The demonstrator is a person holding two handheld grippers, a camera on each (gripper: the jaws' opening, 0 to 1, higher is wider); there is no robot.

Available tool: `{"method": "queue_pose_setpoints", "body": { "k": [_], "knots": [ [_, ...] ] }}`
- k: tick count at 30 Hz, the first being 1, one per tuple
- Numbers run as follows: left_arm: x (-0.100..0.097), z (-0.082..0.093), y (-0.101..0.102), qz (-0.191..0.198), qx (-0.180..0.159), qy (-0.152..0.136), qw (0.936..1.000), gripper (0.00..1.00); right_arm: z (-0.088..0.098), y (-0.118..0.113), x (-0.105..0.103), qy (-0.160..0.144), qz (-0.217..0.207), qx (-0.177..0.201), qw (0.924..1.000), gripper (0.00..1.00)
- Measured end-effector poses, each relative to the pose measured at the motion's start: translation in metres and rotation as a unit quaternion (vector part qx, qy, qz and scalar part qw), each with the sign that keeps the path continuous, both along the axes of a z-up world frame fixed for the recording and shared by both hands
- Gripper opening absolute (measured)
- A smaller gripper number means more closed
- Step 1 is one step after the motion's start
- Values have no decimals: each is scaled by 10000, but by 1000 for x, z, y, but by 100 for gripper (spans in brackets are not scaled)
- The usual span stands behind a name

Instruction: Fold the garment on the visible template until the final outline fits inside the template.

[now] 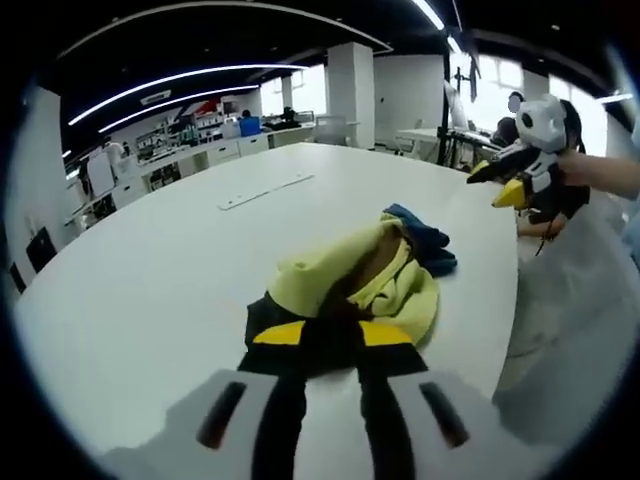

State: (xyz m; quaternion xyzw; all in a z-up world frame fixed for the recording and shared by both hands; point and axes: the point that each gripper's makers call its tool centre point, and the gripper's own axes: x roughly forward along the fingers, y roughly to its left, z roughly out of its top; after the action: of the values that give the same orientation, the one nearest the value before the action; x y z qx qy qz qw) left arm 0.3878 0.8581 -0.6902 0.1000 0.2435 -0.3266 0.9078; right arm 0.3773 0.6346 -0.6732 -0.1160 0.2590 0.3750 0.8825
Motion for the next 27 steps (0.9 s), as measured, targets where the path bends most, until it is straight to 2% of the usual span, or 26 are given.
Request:
{"method": "queue_pose_setpoints", "body": {
  "k": [2,7,11,18,21,24,27],
  "knots": [
    [1,-7,0,31,28,71,10000,16,-8,10,2,11,145,-143,9998,41],
    [1,-29,1,93,92,381,9992,11,-21,24,9,56,303,-276,9991,35],
    [3,-36,-1,80,102,448,9989,13,-27,28,15,-49,370,-436,9983,26],
    [8,-48,-2,121,173,623,9978,8,-39,35,22,-160,476,-729,9961,18],
    [10,-52,-1,126,168,682,9975,8,-45,36,28,-259,463,-943,9941,12],
    [10,-53,0,158,203,671,9974,8,-53,34,32,-76,287,-987,9947,10],
    [10,-54,-2,172,184,680,9974,7,-55,31,36,-56,129,-952,9954,4]
  ]
}}
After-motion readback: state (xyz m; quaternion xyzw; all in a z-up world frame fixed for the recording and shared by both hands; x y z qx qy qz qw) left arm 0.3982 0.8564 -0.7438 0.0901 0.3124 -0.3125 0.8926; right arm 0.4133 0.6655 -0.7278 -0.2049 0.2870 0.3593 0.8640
